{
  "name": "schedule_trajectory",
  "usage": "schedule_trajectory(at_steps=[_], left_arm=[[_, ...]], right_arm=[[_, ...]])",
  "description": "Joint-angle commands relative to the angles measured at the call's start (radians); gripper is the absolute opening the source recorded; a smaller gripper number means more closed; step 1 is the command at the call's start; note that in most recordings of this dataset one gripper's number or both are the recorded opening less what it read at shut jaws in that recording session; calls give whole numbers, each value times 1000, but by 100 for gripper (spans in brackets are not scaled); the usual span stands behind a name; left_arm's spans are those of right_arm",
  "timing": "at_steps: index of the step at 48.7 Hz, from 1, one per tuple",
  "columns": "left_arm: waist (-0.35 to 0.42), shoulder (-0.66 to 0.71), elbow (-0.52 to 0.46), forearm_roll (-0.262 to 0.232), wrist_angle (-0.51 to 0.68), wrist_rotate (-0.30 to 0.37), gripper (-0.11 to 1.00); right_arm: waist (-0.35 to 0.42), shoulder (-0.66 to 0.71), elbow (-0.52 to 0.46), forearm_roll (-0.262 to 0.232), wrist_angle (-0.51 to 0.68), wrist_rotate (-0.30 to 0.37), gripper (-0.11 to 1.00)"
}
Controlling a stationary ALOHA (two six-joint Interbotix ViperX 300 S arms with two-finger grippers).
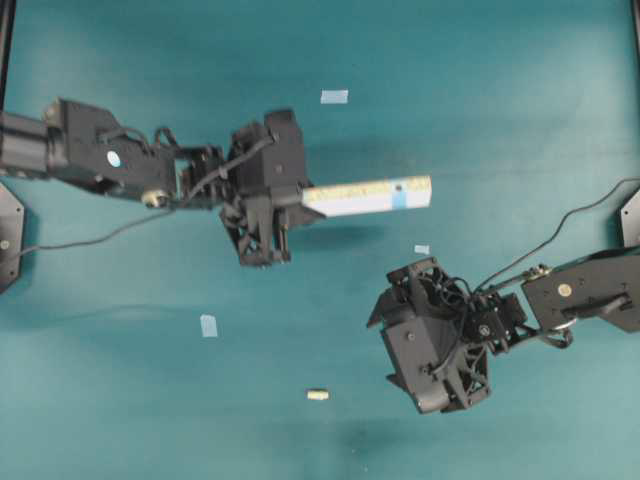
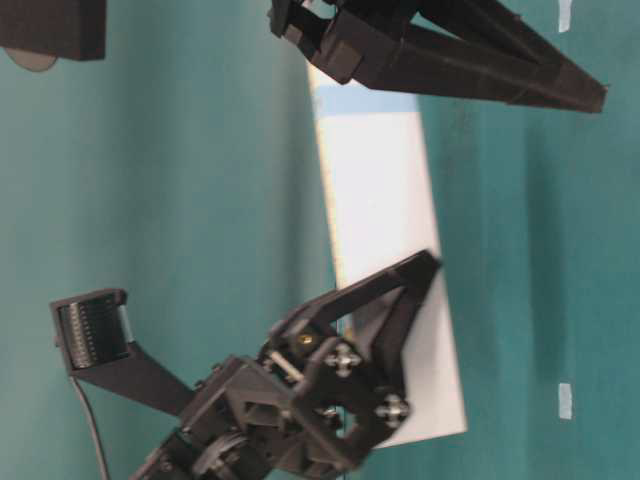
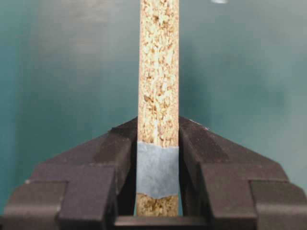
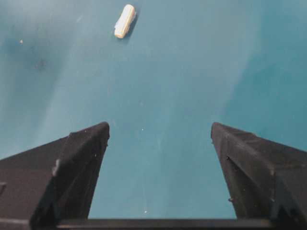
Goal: Move the wooden board into place and insert the rod into its hole.
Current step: 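Slide the held strip further right with the left gripper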
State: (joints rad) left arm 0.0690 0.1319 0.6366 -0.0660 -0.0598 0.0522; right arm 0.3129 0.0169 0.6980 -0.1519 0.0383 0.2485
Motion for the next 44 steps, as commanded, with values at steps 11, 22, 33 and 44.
schedule_trajectory(at_steps=[11,22,33,44], left_arm=[[-54,64,-54,-2,-52,-43,21],[-52,97,-58,-2,-52,-54,21],[-52,107,-58,-2,-48,-58,21],[-52,109,-69,-2,-46,-58,21]], right_arm=[[5,-26,-26,-2,0,2,91],[5,-26,-28,0,0,2,91],[5,-26,-26,0,0,2,91],[5,-26,-25,-2,0,2,91]])
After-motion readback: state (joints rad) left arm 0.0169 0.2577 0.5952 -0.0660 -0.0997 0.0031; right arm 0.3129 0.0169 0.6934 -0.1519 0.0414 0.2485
